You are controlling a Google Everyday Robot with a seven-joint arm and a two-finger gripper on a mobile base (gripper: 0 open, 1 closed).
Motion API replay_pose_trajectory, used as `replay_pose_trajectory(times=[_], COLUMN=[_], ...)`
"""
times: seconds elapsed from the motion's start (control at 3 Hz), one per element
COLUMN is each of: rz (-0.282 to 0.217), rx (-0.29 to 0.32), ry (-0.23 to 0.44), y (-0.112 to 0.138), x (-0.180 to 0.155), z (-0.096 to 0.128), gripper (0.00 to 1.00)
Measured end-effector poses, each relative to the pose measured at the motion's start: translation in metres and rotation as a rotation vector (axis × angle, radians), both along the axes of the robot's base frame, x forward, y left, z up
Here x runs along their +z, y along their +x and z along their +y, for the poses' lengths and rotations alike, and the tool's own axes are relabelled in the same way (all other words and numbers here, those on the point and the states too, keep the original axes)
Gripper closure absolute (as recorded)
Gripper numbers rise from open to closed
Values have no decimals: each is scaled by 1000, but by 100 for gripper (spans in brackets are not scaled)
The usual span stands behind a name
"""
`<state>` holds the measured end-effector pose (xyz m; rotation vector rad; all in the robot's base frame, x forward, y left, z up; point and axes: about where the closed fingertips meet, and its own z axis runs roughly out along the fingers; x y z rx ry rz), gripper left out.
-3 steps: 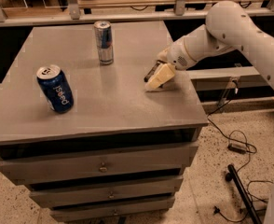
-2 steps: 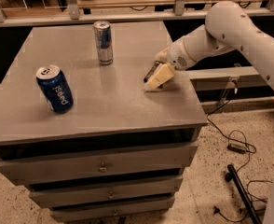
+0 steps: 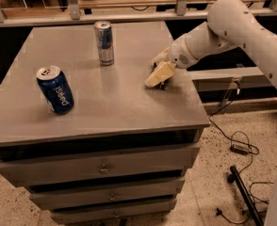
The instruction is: Move rxbar chocolate near pepsi can
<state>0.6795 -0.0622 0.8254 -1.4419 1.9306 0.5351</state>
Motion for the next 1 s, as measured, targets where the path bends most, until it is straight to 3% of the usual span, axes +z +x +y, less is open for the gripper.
replay_pose_trajectory(times=[0.67, 1.0], rz=[0, -22], rx=[0, 122], ry=[0, 69], y=[0, 4], x=[2, 13], z=[0, 41], gripper=[100, 100])
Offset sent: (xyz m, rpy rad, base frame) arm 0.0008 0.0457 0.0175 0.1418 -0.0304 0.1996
